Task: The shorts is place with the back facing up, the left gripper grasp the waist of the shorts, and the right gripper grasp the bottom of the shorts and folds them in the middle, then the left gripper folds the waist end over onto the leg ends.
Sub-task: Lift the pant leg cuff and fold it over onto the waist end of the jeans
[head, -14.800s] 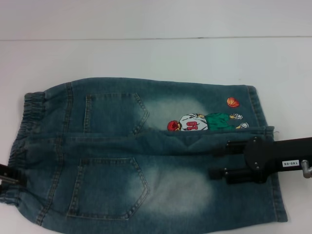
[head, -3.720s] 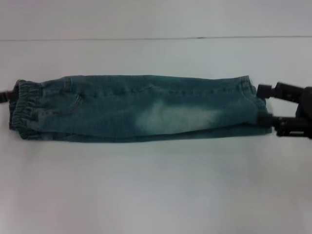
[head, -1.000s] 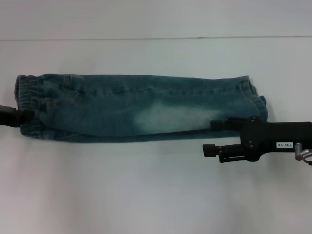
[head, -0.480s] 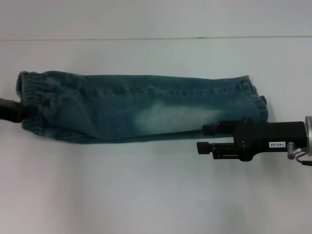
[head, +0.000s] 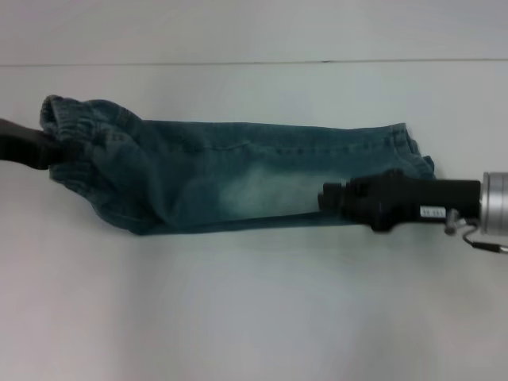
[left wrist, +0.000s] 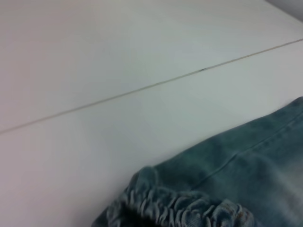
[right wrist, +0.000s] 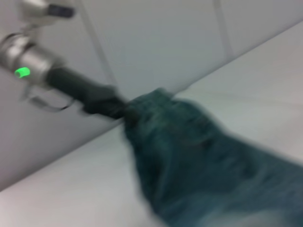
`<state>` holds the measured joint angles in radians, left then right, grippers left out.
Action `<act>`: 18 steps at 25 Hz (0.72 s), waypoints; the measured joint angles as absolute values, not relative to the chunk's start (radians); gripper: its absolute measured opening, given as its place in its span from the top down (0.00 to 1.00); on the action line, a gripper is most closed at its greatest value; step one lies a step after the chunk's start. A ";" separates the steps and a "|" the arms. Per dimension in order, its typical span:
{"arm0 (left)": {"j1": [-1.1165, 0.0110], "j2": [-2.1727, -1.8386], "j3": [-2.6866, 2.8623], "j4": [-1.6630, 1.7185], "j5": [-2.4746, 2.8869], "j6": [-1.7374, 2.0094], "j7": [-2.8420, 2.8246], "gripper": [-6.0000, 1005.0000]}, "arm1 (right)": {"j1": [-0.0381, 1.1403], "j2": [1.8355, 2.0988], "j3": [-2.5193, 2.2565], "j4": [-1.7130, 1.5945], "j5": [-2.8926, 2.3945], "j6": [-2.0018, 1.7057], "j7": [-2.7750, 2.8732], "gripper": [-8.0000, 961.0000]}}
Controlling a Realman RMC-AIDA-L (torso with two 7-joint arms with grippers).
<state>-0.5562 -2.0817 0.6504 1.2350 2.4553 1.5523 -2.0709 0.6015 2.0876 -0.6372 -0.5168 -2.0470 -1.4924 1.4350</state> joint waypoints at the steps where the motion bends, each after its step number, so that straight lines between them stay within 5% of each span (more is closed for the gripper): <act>1: -0.565 -2.081 0.651 1.247 2.455 1.567 -2.079 0.89 | 0.601 2.088 -0.637 -0.496 -2.012 -1.457 1.415 0.57; 9: -0.695 -2.060 0.652 1.291 2.454 1.674 -2.139 0.89 | 0.652 2.100 -0.636 -0.174 -1.634 -1.123 0.996 0.89; 18: -0.894 -2.036 0.653 1.280 2.454 1.739 -2.184 0.89 | 0.807 2.115 -0.600 0.081 -1.403 -0.935 0.647 0.99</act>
